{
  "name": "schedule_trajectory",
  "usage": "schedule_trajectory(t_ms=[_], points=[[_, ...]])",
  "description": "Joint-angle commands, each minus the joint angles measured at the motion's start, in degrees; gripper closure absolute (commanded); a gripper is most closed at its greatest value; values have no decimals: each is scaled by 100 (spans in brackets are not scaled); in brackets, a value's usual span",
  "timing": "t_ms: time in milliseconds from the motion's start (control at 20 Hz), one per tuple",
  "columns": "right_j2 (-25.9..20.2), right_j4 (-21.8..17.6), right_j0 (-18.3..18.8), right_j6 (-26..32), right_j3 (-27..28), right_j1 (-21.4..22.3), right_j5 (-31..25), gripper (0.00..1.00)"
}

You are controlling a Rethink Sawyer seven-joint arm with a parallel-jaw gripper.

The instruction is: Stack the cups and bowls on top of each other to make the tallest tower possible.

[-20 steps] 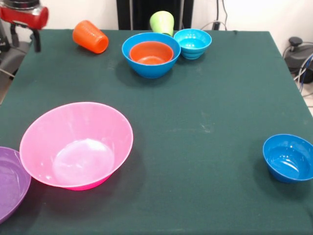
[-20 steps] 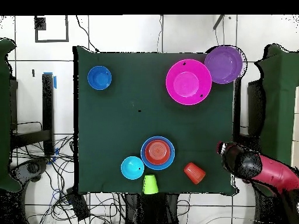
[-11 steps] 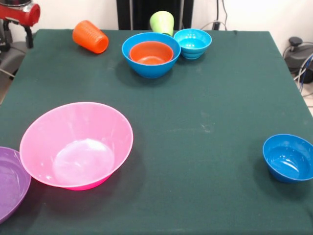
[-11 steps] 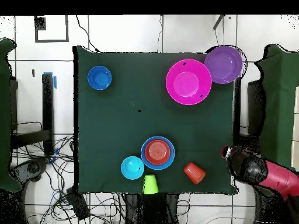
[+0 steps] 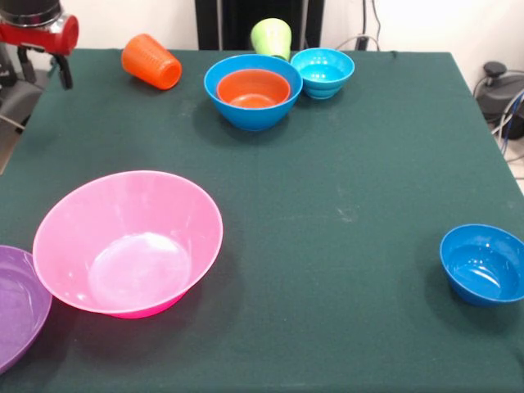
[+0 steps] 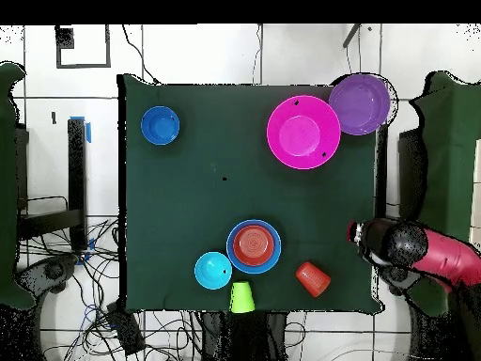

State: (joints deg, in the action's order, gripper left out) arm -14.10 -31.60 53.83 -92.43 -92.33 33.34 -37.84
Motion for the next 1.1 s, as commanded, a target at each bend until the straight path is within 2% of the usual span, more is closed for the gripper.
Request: schedule_trajectory(t_ms=[50,150,450,750,1100], points=[[-805,-19,-409,1573,1334,-509,-1382,0],[-891,-11,-385,1607,1460,-550,-1578,0],[-1022,-39,-126,1569,1032,-162,-1621,0],[-1080,-77,-213,1655,1383,-115,-2256,0],[-1001,-214,-246,1120,1009,1,-1631,0]])
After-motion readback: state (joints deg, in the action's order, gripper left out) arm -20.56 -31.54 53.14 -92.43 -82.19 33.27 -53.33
